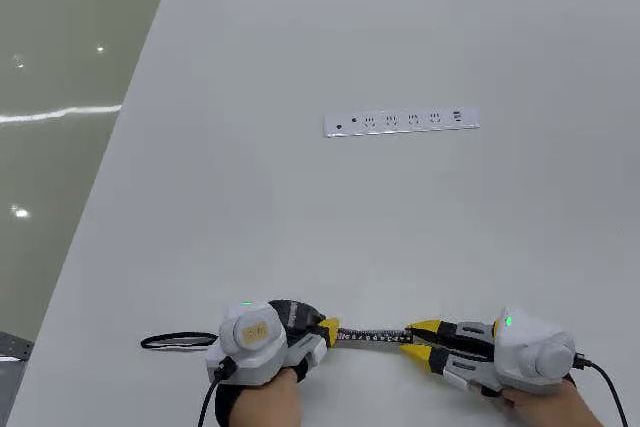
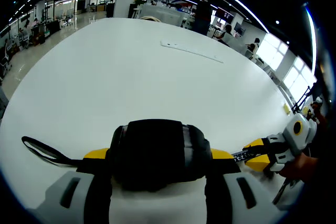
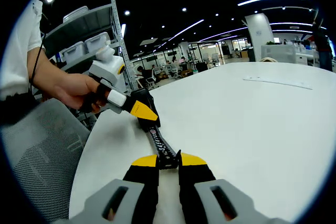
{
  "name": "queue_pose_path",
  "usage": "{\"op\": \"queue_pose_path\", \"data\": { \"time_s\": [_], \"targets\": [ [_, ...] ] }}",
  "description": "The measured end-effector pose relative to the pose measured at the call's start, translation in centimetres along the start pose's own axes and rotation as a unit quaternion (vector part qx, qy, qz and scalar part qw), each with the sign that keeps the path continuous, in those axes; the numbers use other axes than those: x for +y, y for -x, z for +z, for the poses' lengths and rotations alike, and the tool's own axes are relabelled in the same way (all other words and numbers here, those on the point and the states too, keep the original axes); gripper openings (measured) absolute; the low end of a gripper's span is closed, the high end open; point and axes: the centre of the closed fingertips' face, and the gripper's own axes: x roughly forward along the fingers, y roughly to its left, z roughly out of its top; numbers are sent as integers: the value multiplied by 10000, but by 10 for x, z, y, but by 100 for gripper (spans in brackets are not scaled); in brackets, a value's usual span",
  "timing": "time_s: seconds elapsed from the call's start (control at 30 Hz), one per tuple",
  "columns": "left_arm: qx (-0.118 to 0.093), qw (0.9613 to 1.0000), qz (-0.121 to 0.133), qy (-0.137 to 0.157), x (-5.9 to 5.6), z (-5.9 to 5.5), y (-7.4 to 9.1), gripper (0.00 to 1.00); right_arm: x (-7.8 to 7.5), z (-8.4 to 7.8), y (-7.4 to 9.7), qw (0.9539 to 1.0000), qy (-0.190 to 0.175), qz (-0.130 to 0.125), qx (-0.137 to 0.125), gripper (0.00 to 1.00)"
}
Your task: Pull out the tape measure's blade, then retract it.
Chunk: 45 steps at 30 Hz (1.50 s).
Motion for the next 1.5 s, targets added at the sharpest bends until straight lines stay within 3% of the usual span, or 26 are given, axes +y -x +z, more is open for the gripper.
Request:
{"op": "queue_pose_path", "data": {
  "time_s": [1.5],
  "targets": [
    [-74, 9996, -149, 241, 1, 2, 1, 70, 7, 11, -30, 9999, -9, 148, -49, 12]
  ]
}}
